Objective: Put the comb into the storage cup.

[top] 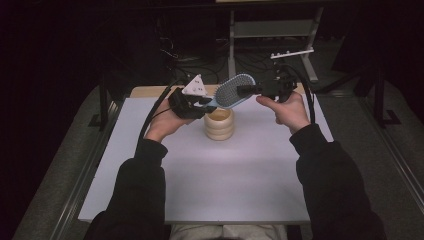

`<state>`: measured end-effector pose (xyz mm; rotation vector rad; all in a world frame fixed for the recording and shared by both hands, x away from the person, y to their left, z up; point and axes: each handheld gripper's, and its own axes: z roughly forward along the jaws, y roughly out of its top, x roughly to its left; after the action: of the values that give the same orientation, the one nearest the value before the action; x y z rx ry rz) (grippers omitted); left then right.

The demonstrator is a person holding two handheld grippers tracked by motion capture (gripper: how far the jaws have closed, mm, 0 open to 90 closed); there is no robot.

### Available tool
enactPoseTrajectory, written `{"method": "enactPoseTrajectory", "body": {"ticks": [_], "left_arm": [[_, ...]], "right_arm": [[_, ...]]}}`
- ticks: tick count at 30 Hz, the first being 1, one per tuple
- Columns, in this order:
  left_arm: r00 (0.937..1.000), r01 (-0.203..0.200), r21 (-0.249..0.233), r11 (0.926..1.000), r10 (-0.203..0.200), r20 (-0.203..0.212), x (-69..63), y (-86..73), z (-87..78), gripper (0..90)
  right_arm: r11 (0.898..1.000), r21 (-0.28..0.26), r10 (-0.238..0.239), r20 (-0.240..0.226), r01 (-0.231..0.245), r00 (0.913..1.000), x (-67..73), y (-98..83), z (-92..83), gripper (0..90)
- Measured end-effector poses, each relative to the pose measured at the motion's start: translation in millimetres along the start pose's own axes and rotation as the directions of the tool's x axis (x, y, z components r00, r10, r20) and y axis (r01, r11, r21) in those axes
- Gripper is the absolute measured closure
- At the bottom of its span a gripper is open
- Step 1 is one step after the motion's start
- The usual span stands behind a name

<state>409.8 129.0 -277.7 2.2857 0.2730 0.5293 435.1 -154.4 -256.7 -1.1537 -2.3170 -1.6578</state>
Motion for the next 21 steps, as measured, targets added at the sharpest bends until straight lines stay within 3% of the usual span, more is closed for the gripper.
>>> {"method": "enactPoseTrajectory", "body": {"ticks": [7, 10, 12, 16, 19, 21], "left_arm": [[0.9948, 0.081, -0.068, 0.9943, -0.077, 0.067, 6.1, -10.0, 2.8, 68.7], [0.9902, 0.123, -0.123, 0.9848, -0.113, 0.082, 8.4, -11.6, -3.4, 64.4], [0.9888, 0.141, -0.138, 0.9804, -0.132, 0.070, 8.9, -11.6, -7.1, 53.3], [0.9871, 0.158, -0.148, 0.9763, -0.151, 0.054, 8.5, -12.8, -12.2, 44.9], [0.9835, 0.179, -0.182, 0.9670, -0.170, 0.062, 9.5, -14.4, -17.3, 37.3], [0.9780, 0.206, -0.207, 0.9565, -0.194, 0.077, 11.3, -15.5, -20.5, 32.3]], "right_arm": [[0.998, 0.020, -0.063, 0.031, 0.062, 0.9975, 16.7, 10.5, -2.2, 56.7], [0.996, 0.012, -0.093, 0.046, 0.092, 0.9946, 24.4, 16.5, -4.5, 57.5], [0.993, -0.003, -0.118, 0.073, 0.119, 0.9903, 30.4, 22.5, -7.2, 58.1], [0.989, -0.005, -0.148, 0.087, 0.149, 0.9852, 36.2, 28.8, -8.6, 58.0], [0.985, -0.003, -0.170, 0.092, 0.171, 0.9812, 41.7, 36.1, -9.9, 57.9], [0.983, -0.003, -0.182, 0.108, 0.184, 0.9773, 45.3, 41.0, -11.2, 57.9]]}}
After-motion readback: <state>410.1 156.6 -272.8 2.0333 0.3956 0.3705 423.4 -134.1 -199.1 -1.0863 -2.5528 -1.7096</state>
